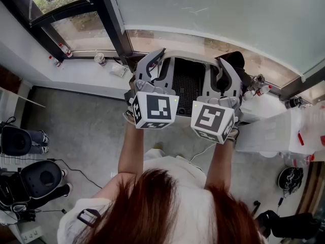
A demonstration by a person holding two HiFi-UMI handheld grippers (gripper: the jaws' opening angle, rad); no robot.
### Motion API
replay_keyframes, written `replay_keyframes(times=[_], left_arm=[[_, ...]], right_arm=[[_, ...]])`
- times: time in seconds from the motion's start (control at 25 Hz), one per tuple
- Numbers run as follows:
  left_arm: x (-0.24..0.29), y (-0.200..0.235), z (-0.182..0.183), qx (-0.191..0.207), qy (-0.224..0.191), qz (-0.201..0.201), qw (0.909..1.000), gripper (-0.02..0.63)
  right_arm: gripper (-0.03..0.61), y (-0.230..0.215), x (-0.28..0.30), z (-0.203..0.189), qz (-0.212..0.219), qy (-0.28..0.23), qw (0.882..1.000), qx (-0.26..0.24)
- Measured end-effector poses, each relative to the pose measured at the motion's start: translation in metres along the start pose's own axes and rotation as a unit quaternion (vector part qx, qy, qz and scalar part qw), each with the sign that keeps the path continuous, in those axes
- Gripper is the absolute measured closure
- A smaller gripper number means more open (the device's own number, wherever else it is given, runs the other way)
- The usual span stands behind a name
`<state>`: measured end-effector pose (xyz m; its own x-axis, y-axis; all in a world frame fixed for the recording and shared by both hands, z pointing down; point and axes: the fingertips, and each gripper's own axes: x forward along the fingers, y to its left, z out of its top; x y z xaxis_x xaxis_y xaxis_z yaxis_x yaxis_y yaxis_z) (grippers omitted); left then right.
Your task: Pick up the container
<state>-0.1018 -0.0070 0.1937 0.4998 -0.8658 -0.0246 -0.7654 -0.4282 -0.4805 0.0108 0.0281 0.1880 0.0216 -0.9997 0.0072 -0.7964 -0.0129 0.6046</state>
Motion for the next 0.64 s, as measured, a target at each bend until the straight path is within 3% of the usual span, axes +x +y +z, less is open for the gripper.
replay_keyframes(times=[0.64], left_arm=[[-0.009,0.012,-0.014,-0.005,0.006,0.003,1.0000,0.535]], right_arm=[[0.489,0.018,0.001,0.007,0.006,0.001,1.000,-0.003]])
